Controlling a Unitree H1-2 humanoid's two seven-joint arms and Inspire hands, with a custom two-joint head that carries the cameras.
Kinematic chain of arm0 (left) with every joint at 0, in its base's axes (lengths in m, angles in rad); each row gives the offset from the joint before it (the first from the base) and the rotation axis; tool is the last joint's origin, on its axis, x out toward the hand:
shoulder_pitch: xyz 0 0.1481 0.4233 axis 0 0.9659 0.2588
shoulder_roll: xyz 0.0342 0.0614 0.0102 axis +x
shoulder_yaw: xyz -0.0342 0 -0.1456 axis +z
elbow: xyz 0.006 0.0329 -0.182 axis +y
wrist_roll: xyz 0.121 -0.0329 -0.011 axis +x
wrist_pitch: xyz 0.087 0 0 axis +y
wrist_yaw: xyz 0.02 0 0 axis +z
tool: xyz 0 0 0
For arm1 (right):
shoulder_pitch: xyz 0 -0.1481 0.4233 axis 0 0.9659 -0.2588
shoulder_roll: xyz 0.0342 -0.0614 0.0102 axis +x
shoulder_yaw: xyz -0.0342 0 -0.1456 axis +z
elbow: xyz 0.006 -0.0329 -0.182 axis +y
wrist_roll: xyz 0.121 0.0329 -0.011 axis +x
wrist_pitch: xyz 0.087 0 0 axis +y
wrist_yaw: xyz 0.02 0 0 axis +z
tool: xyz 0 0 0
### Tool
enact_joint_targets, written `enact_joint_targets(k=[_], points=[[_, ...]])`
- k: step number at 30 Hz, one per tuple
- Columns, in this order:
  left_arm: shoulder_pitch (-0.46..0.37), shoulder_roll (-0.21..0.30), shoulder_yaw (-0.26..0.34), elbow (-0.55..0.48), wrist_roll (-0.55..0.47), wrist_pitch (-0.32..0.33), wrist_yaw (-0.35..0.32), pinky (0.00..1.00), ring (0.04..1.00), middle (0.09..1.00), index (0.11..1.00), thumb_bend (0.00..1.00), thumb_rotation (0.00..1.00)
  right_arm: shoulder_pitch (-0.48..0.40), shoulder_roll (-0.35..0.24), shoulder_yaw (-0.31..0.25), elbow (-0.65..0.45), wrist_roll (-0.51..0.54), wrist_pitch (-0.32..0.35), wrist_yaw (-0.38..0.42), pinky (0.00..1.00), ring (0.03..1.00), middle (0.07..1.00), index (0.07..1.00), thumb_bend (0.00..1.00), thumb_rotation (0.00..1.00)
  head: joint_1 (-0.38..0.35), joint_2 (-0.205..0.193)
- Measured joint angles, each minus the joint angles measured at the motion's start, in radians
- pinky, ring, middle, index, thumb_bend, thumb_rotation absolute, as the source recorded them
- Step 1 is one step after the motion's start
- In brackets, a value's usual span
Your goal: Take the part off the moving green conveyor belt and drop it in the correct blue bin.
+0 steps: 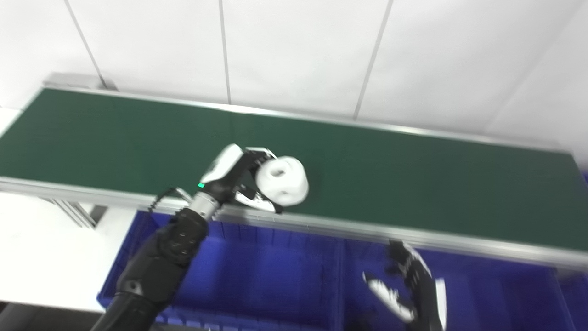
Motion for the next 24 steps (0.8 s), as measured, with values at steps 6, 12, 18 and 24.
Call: enact_joint_targets(k=[6,12,18,24], points=[[0.117,0.022,-0.011,-0.058,-0.006,-0.016,-0.031,0.43,0.41,0.497,0.538,0.5,0.0,0.009,0.004,-0.007,-0.039,0.014,0.007,0.019,0.7,0.764,0.753,0.749,0.65,0.2,0.001,0.025],[0.187,-0.003,-0.053,-0.046,0.028,-0.011,-0.044,0.44,0.405,0.494,0.54,0.5,0.0,0.017,0.005,-0.021,-0.051,0.026,0.02,0.028,0.71,0.762,0.748,0.742,0.67,0.2,-0.005,0.034],[0.191,-0.016,-0.082,-0.008,0.082,0.046,-0.065,0.47,0.407,0.487,0.542,0.49,0.0,0.023,0.005,-0.027,-0.067,0.024,0.039,0.03,0.71,0.764,0.746,0.745,0.66,0.22,-0.002,0.031],[0.189,-0.011,-0.102,-0.007,0.131,0.16,-0.111,0.6,0.65,0.709,0.667,0.56,0.02,0.027,0.005,-0.031,-0.067,0.022,0.04,0.03,0.71,0.758,0.742,0.741,0.65,0.24,-0.005,0.031]])
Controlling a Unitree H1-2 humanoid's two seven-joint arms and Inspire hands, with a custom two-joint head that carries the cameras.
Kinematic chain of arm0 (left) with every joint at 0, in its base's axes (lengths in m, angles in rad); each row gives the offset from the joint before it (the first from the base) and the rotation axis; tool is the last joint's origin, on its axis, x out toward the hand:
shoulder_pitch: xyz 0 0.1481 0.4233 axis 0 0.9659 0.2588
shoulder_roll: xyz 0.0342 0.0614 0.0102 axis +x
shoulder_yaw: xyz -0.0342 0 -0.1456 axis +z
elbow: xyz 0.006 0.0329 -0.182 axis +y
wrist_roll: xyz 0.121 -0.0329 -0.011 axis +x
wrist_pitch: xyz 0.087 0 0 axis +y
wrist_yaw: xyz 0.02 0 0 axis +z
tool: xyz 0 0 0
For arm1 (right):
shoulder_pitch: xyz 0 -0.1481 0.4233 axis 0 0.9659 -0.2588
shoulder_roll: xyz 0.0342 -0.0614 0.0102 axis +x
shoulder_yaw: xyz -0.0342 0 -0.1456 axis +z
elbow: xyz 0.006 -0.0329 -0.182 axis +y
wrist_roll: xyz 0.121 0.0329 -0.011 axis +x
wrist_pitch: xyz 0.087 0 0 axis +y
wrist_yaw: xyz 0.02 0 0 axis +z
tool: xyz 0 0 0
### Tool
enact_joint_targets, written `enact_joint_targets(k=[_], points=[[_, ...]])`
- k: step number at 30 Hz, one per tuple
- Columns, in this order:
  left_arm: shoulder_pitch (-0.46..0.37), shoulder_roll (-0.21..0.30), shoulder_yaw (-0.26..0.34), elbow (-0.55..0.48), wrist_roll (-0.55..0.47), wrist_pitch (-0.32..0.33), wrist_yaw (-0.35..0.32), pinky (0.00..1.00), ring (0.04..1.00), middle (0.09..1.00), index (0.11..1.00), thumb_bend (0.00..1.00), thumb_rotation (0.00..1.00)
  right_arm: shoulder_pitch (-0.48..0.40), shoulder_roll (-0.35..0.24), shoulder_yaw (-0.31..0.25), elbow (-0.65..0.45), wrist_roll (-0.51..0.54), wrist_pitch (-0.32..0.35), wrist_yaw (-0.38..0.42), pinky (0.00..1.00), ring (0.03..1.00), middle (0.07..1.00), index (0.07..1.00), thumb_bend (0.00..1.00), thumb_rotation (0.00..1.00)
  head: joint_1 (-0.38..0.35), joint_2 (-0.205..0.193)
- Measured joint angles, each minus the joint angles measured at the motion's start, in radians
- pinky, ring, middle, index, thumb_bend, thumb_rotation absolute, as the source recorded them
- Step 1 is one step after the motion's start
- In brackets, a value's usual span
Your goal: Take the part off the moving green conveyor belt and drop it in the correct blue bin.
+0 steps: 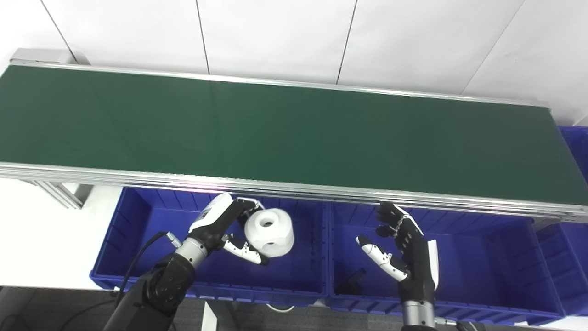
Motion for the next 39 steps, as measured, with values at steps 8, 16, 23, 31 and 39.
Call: enact_joint_targets(k=[8,16,23,31,39], points=[[-0.01,0.003,-0.023,-0.027,0.067,0.151,-0.058,0.83,0.908,0.95,0.953,0.7,0.25,-0.002,0.003,0.0,0.001,0.007,0.0,0.009,0.72,0.766,0.749,0.743,0.64,0.2,-0.002,-0.011],[0.057,-0.046,0.057,-0.154,-0.096,0.131,-0.04,0.77,0.857,0.9,0.907,0.75,0.32,0.0,0.002,-0.006,0.001,0.006,0.0,0.015,0.71,0.763,0.753,0.746,0.65,0.22,-0.006,-0.005],[0.224,-0.199,0.094,-0.21,-0.35,-0.002,-0.021,0.78,0.83,0.829,0.847,0.75,0.3,0.008,-0.005,-0.012,-0.011,0.003,0.002,0.021,0.71,0.757,0.747,0.742,0.65,0.21,0.003,0.003],[0.209,-0.204,0.149,-0.117,-0.414,-0.06,-0.011,0.79,0.827,0.822,0.832,0.73,0.25,0.017,-0.004,-0.028,-0.031,-0.009,0.02,0.02,0.71,0.753,0.741,0.734,0.65,0.22,-0.008,0.003],[0.2,-0.204,0.137,-0.107,-0.39,-0.068,0.0,0.77,0.819,0.814,0.824,0.76,0.24,0.021,0.001,-0.028,-0.031,0.006,0.022,0.028,0.71,0.753,0.752,0.74,0.64,0.19,-0.003,0.003]])
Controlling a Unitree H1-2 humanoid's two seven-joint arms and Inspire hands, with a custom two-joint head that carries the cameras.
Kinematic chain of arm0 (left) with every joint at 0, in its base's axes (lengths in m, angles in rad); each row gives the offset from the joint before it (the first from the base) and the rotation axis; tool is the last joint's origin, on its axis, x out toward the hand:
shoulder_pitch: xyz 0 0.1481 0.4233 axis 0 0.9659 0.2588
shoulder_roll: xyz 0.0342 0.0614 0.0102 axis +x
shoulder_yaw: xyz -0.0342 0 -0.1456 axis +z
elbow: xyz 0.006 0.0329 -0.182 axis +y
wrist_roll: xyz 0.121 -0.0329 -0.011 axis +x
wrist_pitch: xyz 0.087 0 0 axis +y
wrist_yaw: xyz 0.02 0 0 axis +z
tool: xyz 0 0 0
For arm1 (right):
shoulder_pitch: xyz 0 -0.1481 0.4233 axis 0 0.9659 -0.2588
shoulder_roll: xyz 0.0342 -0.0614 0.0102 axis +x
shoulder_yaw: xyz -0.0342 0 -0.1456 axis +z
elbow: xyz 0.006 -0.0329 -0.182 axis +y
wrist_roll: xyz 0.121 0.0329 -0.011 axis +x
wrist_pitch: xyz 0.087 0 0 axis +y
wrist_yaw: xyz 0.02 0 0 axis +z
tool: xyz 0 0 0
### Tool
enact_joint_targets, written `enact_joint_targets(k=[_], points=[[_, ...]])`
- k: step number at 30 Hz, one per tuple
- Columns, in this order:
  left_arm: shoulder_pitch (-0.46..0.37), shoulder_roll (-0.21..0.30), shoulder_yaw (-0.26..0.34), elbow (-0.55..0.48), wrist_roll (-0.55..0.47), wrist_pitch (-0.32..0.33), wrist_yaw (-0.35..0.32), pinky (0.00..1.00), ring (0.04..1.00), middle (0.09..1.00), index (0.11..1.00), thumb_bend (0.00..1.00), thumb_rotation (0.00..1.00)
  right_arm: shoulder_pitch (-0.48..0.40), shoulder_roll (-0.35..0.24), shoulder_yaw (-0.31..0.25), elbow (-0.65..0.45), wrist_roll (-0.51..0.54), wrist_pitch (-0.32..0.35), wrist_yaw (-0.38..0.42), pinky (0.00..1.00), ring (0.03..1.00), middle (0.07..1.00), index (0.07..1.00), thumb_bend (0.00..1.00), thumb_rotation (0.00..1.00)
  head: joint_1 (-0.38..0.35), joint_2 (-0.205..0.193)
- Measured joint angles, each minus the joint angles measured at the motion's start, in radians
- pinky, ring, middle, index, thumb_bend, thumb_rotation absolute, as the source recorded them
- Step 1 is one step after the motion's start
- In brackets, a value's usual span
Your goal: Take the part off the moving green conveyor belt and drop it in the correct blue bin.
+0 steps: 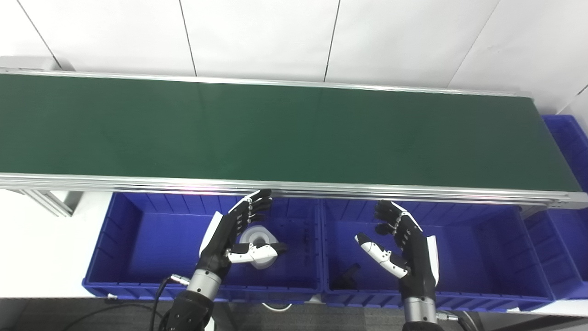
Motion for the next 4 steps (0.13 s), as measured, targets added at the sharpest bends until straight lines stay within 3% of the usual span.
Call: enact_joint_targets(k=[4], points=[[-0.005,0.002,0.0,0.002,0.007,0.0,0.003,0.77,0.816,0.812,0.822,0.75,0.23,-0.003,0.002,-0.001,0.0,0.001,0.0,0.002,0.71,0.749,0.749,0.739,0.65,0.21,0.002,0.002]])
